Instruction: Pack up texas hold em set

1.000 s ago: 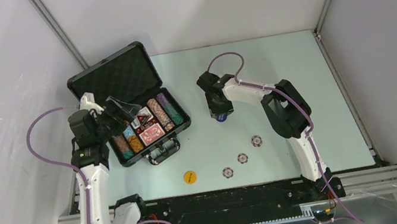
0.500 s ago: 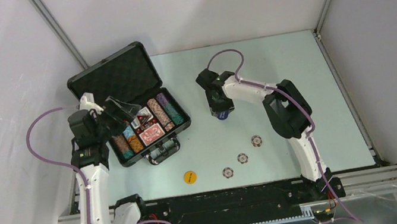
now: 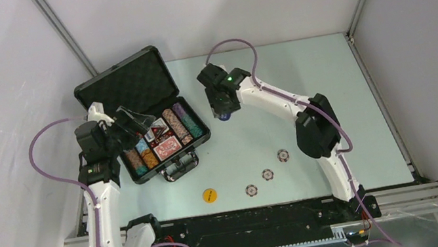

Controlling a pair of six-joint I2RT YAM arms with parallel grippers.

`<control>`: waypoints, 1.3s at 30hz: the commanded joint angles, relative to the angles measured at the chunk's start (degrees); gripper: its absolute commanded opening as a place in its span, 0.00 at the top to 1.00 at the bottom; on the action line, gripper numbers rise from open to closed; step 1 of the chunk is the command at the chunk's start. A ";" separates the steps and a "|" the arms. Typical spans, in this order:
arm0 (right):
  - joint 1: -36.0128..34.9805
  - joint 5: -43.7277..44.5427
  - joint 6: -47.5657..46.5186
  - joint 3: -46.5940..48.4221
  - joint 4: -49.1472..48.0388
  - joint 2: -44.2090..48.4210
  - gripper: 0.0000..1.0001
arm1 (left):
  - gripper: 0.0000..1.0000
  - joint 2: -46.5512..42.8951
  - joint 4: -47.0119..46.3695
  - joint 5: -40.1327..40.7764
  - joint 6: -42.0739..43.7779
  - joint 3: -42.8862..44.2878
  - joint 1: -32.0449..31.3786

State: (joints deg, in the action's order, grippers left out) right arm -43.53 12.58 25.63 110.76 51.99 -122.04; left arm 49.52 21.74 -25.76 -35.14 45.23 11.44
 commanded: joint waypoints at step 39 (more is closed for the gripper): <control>-13.13 -18.71 -1.22 28.31 -20.78 -24.55 0.44 | 0.01 -2.48 -1.29 0.61 -1.43 -1.29 4.46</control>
State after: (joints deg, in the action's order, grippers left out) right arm -56.23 -8.60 25.41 135.68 33.82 -145.53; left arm 47.81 21.69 -25.06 -36.05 44.56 15.31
